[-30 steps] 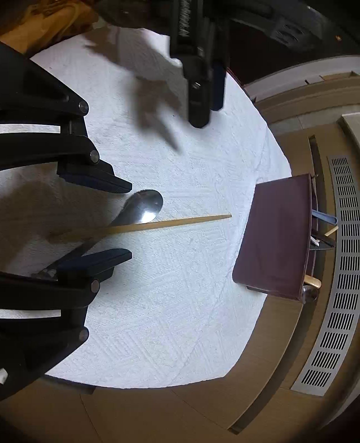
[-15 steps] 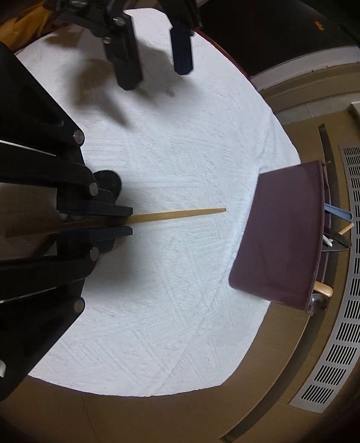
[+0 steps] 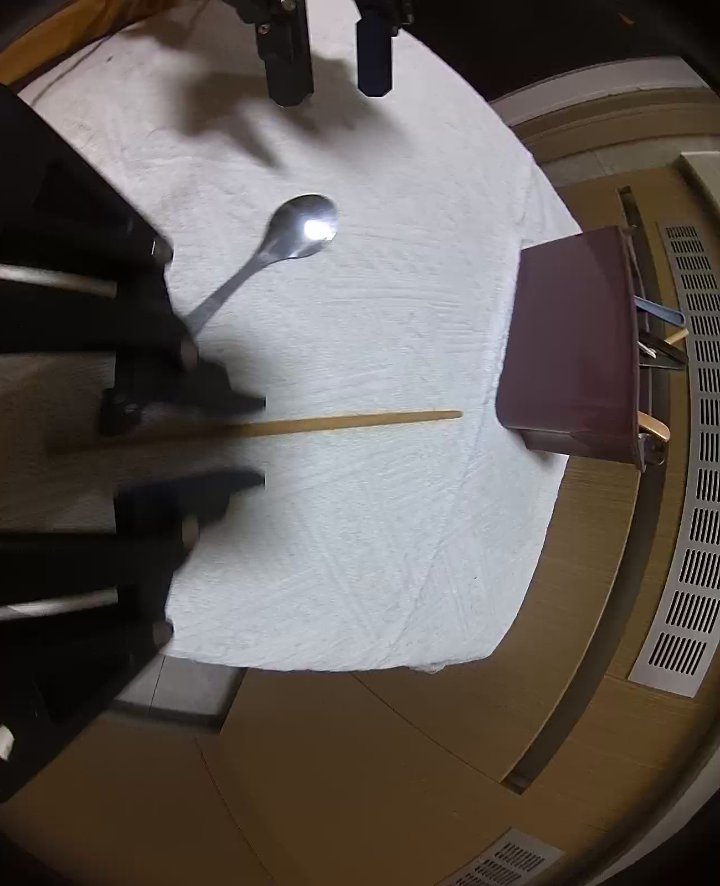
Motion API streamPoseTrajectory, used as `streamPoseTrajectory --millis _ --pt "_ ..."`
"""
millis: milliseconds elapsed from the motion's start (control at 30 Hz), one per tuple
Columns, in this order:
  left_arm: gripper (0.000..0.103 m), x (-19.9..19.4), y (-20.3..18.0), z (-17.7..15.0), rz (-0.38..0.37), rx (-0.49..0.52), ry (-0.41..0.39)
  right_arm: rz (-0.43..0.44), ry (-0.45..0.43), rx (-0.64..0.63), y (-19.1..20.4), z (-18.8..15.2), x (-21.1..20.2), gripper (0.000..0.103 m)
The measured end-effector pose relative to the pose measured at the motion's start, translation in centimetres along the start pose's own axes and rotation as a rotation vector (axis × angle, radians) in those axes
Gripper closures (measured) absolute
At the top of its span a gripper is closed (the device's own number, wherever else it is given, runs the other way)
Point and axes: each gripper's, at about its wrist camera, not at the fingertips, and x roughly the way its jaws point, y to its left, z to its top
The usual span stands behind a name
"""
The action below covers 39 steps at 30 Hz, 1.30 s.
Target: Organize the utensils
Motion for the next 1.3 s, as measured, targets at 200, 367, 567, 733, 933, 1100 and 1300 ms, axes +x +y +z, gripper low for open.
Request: streamPoseTrajectory --millis 200,367,567,733,933,1100,1300 --pt "0.034 0.4 -0.7 -0.3 -0.007 0.005 0.03 0.019 -0.007 0.013 1.2 -1.6 -1.1 0.051" --pt "0.034 0.2 -0.5 -0.4 -0.011 -0.013 0.041 0.114 -0.01 0.024 4.0 -2.3 -2.2 0.05" --pt "0.034 -1.4 -0.2 -2.1 -0.097 -0.047 0.121 0.117 -0.084 -0.002 4.9 -2.8 -5.0 0.048" --pt "0.034 -1.7 -2.5 -3.7 -0.204 -0.003 0.198 0.077 -0.061 -0.072 4.7 -4.1 -4.6 0.03" --pt "0.035 1.0 -3.4 -3.2 -0.274 -0.062 0.265 0.037 -0.048 -0.027 3.3 -4.4 -3.2 0.03" --pt "0.035 1.8 -4.1 -1.8 -0.278 -0.064 0.249 -0.024 -0.067 0.035 0.9 -4.5 -3.3 0.03" --pt "0.035 2.1 -4.5 -0.9 -0.224 -0.041 0.216 -0.067 -0.089 0.145 -2.4 -4.7 -3.8 0.03"
